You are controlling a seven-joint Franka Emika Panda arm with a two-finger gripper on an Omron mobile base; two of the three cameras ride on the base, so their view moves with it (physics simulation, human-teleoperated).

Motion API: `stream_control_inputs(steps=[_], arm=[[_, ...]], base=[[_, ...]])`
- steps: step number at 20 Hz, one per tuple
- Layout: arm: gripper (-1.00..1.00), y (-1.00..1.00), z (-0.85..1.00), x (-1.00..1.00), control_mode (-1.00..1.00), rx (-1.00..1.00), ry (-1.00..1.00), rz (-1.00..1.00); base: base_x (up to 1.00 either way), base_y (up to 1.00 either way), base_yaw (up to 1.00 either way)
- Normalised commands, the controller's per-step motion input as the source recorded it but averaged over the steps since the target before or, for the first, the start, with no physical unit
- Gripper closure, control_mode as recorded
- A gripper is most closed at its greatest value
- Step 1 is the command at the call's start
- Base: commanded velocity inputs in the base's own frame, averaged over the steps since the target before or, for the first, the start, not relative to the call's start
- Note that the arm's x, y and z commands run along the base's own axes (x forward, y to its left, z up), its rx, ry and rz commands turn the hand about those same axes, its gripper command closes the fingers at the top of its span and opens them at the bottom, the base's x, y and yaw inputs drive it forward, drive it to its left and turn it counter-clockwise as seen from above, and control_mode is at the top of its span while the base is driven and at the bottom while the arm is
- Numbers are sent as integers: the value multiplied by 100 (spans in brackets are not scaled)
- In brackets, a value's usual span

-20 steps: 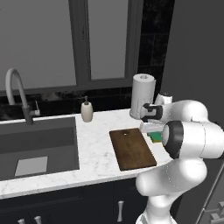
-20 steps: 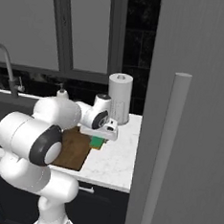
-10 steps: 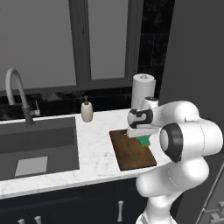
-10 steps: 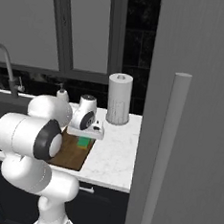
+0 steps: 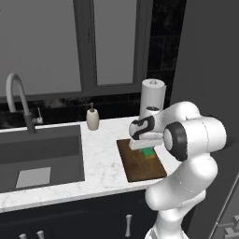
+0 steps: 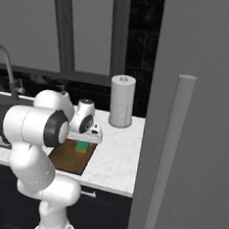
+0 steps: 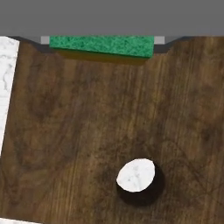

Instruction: Pick up the sponge from the counter and clean the cutting board by briefly scrubbing or pressing down on the cutting board. Once finished, release the sponge.

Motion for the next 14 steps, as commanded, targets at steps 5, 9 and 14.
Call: stream_control_inputs(steps=[5, 9, 14], arm=[[100, 16, -18, 10, -100, 0, 0, 1], [100, 57, -3, -2, -100, 0, -1, 2], [100, 66, -5, -18, -100, 0, -9, 2]], base=[[0, 0, 0], [0, 0, 0], [0, 0, 0]])
